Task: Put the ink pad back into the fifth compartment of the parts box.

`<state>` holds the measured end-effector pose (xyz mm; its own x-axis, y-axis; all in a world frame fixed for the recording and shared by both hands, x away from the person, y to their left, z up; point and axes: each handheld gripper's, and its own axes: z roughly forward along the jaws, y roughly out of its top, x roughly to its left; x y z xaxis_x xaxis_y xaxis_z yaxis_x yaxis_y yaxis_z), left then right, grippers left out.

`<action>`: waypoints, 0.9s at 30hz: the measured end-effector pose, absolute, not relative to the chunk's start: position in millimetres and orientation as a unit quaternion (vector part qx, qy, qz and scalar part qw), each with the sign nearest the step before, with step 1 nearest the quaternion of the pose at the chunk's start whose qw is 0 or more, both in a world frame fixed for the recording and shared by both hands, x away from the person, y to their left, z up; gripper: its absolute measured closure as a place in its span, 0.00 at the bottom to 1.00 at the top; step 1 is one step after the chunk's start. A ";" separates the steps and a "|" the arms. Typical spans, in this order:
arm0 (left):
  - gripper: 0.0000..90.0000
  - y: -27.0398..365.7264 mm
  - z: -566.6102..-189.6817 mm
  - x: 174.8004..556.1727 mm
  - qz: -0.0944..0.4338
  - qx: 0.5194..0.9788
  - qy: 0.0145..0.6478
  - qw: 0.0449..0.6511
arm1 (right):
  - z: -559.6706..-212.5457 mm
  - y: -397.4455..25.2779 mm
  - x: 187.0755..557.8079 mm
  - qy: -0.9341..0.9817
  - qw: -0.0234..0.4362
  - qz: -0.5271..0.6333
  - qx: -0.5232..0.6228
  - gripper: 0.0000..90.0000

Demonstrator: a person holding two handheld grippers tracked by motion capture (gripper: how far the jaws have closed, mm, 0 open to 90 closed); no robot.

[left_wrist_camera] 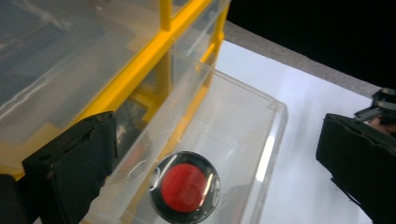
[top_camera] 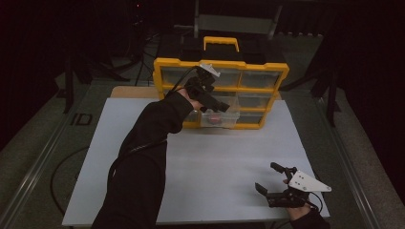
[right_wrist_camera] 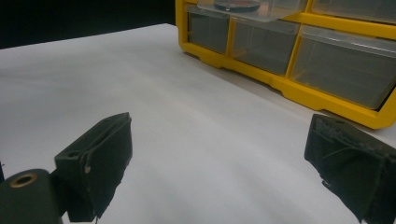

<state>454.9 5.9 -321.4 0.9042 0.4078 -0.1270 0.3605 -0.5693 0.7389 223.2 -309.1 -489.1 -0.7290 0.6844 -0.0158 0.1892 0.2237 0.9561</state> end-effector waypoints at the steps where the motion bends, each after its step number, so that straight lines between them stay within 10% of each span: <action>1: 0.00 5.2 -323.0 454.1 0.028 0.887 0.217 0.406 | -488.8 -309.0 223.1 0.750 0.226 0.551 0.289 0.08; 27: 0.00 33.4 -323.2 426.2 0.039 0.877 0.208 0.431 | -488.7 -307.7 222.9 0.753 0.228 0.545 0.288 0.08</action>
